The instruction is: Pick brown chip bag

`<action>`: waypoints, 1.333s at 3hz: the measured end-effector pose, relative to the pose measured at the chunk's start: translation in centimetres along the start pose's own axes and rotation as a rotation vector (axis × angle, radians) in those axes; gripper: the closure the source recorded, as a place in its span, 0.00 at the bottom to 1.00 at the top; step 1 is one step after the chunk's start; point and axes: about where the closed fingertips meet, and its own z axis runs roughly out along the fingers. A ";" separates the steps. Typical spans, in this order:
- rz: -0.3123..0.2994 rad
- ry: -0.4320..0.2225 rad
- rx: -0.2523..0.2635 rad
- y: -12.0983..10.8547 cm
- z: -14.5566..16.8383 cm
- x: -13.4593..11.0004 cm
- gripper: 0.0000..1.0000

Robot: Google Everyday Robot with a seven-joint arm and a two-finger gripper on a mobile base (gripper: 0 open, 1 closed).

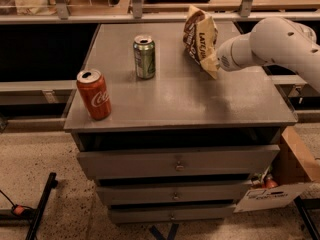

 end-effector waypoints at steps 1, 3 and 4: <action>0.043 -0.007 0.030 -1.9 -1.3 -0.9 0.88; 0.114 -0.174 0.060 -7.6 -8.4 -7.2 1.00; 0.125 -0.248 0.071 -10.3 -11.6 -10.2 1.00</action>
Offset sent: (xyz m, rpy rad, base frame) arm 0.0208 -0.0688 0.1607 0.1388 -0.1737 -0.0922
